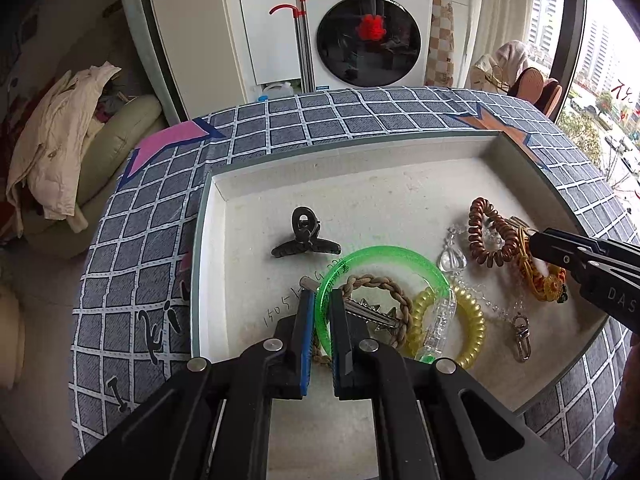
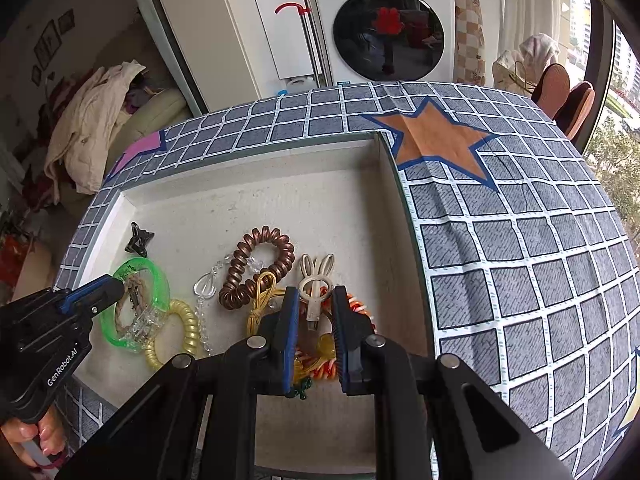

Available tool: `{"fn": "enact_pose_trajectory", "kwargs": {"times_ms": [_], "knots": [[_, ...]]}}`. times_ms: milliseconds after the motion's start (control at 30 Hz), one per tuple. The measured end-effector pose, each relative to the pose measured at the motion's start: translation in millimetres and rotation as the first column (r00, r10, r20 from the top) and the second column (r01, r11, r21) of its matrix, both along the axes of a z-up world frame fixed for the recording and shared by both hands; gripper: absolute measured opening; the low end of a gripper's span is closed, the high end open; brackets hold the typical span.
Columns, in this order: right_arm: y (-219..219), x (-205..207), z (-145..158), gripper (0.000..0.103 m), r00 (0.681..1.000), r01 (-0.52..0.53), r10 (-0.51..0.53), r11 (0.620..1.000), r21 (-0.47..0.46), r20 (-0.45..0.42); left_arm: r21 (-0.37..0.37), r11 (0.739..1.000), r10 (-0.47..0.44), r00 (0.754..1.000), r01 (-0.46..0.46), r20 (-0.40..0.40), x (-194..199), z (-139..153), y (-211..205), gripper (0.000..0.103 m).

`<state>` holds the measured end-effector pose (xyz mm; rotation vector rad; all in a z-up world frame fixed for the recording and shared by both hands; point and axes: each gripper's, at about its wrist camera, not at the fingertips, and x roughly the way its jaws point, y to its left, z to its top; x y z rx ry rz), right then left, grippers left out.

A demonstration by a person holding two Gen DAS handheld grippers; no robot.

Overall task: Organize jewelry
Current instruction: 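Carry the bunny clip and green bangle over the tray with both tools, then lower both items into the tray and open both tools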

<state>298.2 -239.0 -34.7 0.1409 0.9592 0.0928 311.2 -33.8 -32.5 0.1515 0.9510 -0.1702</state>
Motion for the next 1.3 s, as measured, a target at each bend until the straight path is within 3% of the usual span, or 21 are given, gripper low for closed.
{"fn": "enact_pose_trajectory", "kwargs": {"times_ms": [233, 267, 333, 400, 1300], "knots": [[-1, -3, 0, 0.02, 1.0, 0.002, -0.002, 1.0, 0.014, -0.004, 0.02, 1.0, 0.003, 0.999, -0.003, 0.042, -8, 8, -3, 0.027], [-2, -3, 1, 0.023, 1.0, 0.003, -0.003, 1.0, 0.018, -0.005, 0.024, 1.0, 0.003, 0.999, -0.005, 0.051, -9, 10, -3, 0.027], [-2, -6, 3, 0.039, 1.0, 0.001, -0.001, 1.0, 0.022, 0.001, 0.024, 1.0, 0.003, 0.999, -0.004, 0.053, -9, 12, -3, 0.027], [-2, -9, 6, 0.042, 1.0, 0.004, -0.005, 1.0, 0.019, 0.014, 0.017, 1.0, 0.005, 0.999, -0.006, 0.043, -9, 13, -2, 0.027], [1, -23, 32, 0.043, 0.998, -0.004, 0.001, 0.999, 0.044, 0.058, -0.042, 0.996, 0.086, 0.994, -0.083, 0.073, -16, 32, 28, 0.027]]}}
